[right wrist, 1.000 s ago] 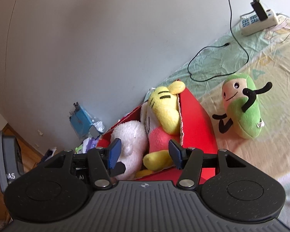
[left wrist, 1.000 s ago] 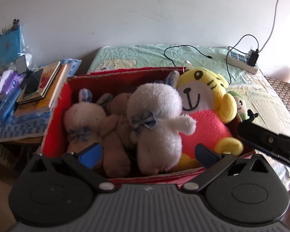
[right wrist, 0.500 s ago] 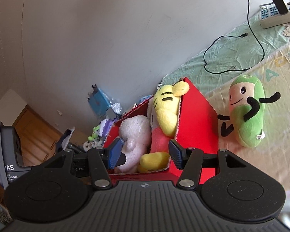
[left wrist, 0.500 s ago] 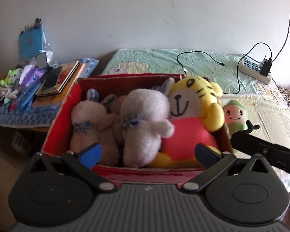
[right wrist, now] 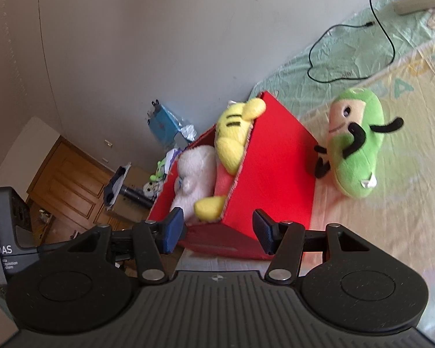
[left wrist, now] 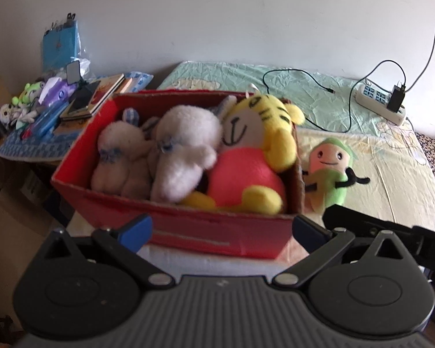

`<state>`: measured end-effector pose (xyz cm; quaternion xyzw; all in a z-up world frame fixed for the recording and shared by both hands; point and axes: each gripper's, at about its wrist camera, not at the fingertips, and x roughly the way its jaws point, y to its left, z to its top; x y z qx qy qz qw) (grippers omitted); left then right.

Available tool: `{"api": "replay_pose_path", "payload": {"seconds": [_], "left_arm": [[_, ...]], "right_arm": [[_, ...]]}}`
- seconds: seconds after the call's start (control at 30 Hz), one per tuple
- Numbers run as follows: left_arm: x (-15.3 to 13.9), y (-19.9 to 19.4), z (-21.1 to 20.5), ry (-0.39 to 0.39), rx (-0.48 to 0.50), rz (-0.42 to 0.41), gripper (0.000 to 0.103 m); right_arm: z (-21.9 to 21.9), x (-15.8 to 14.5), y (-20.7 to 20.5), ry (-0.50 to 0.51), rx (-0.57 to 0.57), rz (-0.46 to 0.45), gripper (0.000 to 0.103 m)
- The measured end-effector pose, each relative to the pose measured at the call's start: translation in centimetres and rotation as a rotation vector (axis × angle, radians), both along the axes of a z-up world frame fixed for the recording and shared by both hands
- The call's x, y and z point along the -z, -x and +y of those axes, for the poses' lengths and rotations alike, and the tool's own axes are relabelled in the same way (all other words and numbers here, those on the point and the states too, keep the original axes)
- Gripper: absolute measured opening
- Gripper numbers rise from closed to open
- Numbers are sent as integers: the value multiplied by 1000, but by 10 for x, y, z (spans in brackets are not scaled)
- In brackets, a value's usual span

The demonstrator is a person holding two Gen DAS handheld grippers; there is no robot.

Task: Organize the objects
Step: 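Move the right gripper toward the green bean plush beside the box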

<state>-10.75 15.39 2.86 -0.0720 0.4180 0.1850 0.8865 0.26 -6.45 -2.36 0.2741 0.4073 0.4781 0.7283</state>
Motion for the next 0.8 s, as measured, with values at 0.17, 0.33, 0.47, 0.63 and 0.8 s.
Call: {"api": "replay_pose_path", "payload": {"seconds": [0.17,0.33,0.47,0.63,0.8], "left_arm": [[9,3,-16,11,-4,22,102],[20,6,-35,36,13,30,101],[34,4,-55,66,69,46,101],[54,-4,-84,71,181,59,101],[82,-17,-102,107,289,75,101]], "right_arm": [[-13,10,-4,8,-15,42,57],[-32,20,-6,16,-4,81,57],[-48,31,-9,26,17,107,57],[-62,48,-15,50,52,153,57],[-76,65,-22,82,93,186,57]]}}
